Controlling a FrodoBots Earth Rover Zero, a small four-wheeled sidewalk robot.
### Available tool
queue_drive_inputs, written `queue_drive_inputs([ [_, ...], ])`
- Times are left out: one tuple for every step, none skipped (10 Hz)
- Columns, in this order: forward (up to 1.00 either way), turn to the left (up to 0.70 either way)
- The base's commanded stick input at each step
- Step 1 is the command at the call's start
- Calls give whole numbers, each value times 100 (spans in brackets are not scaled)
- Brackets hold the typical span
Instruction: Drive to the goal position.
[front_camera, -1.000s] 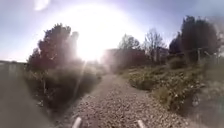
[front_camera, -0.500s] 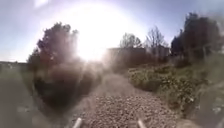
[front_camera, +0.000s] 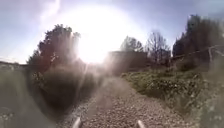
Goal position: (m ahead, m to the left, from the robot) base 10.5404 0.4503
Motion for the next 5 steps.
queue_drive_inputs([
  [50, 0],
  [50, 0],
  [50, 0],
  [50, 0],
  [50, 0],
])
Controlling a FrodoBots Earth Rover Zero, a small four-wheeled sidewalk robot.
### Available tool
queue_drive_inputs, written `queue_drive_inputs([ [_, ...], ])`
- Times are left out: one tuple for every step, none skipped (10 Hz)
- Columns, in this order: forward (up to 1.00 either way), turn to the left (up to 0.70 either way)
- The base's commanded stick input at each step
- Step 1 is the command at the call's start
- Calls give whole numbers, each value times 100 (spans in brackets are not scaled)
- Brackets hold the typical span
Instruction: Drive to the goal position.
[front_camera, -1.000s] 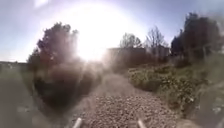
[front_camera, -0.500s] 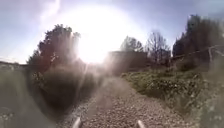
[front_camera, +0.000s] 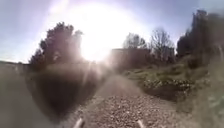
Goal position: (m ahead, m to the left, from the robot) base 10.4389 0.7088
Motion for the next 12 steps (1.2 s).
queue_drive_inputs([
  [50, 0],
  [50, 0],
  [50, 0],
  [50, 0],
  [50, 0],
  [50, 0],
  [50, 0],
  [50, 0],
  [50, 0],
  [50, 0],
  [50, -4],
  [50, -11],
])
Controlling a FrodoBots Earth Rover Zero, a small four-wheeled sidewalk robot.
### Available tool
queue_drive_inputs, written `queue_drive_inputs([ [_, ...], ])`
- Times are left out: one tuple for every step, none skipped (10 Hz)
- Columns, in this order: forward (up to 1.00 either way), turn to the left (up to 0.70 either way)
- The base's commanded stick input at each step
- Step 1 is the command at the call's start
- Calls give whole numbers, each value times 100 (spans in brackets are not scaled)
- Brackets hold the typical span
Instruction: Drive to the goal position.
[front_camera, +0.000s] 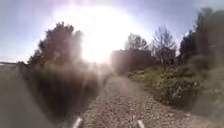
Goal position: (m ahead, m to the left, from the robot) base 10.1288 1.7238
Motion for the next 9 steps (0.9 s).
queue_drive_inputs([
  [50, -31],
  [50, -32],
  [50, 0],
  [50, 0],
  [50, 0],
  [50, 0],
  [50, 0],
  [50, 0],
  [50, 0],
])
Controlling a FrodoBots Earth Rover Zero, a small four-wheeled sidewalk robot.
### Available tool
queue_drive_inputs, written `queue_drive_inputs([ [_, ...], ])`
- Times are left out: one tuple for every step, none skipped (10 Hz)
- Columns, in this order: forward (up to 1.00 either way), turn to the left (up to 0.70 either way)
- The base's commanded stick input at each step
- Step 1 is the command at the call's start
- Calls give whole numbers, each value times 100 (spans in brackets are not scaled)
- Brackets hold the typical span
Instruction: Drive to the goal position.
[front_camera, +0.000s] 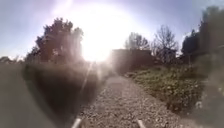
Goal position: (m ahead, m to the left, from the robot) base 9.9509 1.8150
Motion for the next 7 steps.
queue_drive_inputs([
  [50, 0],
  [50, 0],
  [50, 0],
  [50, 0],
  [50, 0],
  [50, 0],
  [50, 0],
])
